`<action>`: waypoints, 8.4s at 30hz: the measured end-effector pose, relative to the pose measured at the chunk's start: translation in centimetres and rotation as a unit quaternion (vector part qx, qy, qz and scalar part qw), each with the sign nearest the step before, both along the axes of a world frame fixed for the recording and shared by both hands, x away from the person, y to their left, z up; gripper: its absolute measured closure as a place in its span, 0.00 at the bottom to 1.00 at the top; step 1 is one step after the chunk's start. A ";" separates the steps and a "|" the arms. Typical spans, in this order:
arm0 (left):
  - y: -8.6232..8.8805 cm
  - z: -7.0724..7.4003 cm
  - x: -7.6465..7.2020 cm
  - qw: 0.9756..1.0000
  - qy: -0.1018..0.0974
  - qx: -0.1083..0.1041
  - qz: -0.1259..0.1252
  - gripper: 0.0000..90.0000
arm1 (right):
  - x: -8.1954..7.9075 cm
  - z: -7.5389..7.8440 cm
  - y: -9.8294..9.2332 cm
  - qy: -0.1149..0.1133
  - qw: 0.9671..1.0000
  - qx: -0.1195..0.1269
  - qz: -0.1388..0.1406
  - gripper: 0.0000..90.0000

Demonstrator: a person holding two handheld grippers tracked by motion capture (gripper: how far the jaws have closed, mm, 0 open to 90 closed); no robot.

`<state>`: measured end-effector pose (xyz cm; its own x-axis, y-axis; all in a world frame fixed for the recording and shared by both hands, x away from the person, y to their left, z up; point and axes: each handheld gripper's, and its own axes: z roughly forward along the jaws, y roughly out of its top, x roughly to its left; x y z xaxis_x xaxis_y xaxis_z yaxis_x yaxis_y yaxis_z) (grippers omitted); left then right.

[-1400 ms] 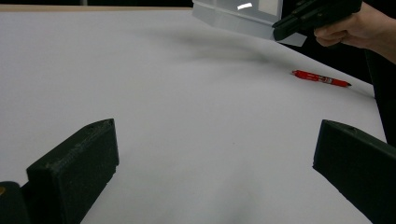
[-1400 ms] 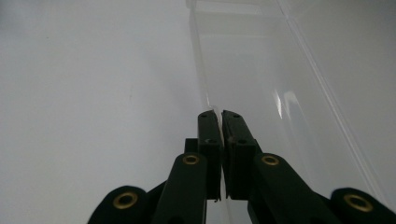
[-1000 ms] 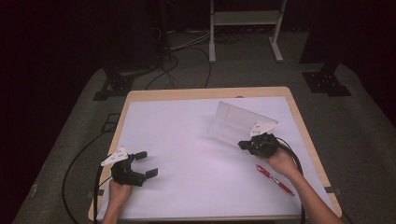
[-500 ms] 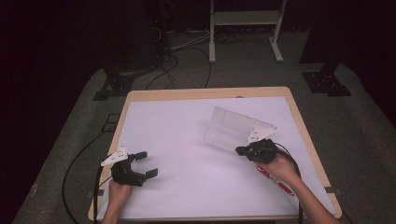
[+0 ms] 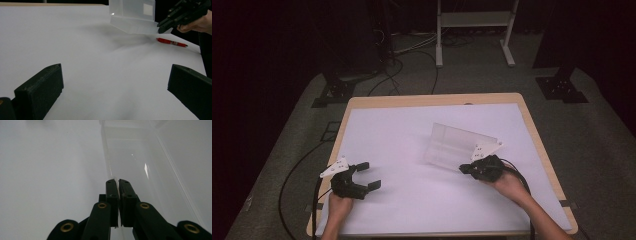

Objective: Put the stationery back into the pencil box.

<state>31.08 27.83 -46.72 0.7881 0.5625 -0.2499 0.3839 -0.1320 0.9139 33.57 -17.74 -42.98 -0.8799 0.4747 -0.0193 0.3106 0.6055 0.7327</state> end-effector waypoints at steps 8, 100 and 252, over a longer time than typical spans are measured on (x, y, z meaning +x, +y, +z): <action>0.0 0.0 0.0 1.000 0.000 0.001 -0.001 0.00 | -0.2 -0.7 1.1 0.008 1.000 -0.002 0.019 0.96; 0.0 0.0 0.0 1.000 0.001 0.000 0.001 0.00 | -4.8 -0.1 -6.3 0.010 0.997 0.059 -0.053 0.60; 0.0 0.0 0.0 1.000 0.005 -0.001 0.001 0.00 | -3.9 1.8 -3.1 0.013 0.998 0.065 -0.002 0.88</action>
<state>31.12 27.85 -46.75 0.7842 0.5639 -0.2591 0.3933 -0.1287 0.9103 29.70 -20.85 -41.19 -0.8775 0.4750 0.0659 0.3331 0.5049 0.7963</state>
